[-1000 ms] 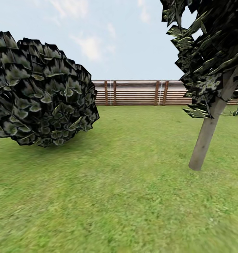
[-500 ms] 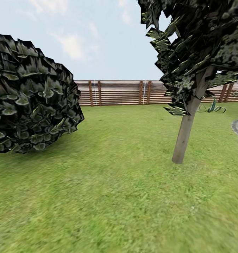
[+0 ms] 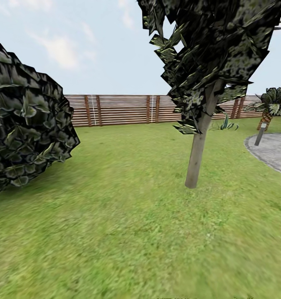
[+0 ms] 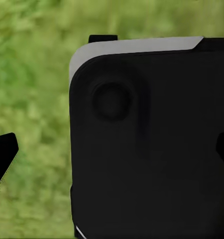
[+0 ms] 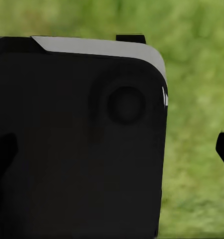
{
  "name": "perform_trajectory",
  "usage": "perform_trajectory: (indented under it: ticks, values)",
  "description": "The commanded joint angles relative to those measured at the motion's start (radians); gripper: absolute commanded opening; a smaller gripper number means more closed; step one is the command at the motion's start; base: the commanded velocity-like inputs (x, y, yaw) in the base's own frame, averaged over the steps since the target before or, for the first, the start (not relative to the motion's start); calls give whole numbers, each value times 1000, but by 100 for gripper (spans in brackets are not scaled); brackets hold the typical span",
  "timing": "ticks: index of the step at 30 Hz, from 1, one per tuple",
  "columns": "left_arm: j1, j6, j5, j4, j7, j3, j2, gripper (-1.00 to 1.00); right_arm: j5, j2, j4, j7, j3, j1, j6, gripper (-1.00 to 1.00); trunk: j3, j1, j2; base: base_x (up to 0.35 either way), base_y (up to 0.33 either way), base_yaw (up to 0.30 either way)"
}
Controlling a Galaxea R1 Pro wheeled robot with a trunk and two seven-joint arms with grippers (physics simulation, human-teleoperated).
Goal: Take the three Easter eggs out of the wicker basket on the lawn in the garden, then place them on the lawn next to a single tree (choose any tree) so that all three eggs are next to the same tree and none are left in the basket.
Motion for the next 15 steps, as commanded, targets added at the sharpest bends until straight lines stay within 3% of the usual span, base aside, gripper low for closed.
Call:
perform_trajectory:
  ticks: [1,12,15]
  values:
    - [0,-1,1,0,0,0,0,100,0,0,1,1,0,-1,-2,100,-1,0,-1,0,0,-285]
    - [0,-1,1,0,0,0,0,100,0,0,1,1,0,-1,-2,100,-1,0,-1,0,0,-283]
    - [0,-1,1,0,0,0,0,100,0,-1,1,1,1,-1,-2,100,-1,0,-1,0,0,-114]
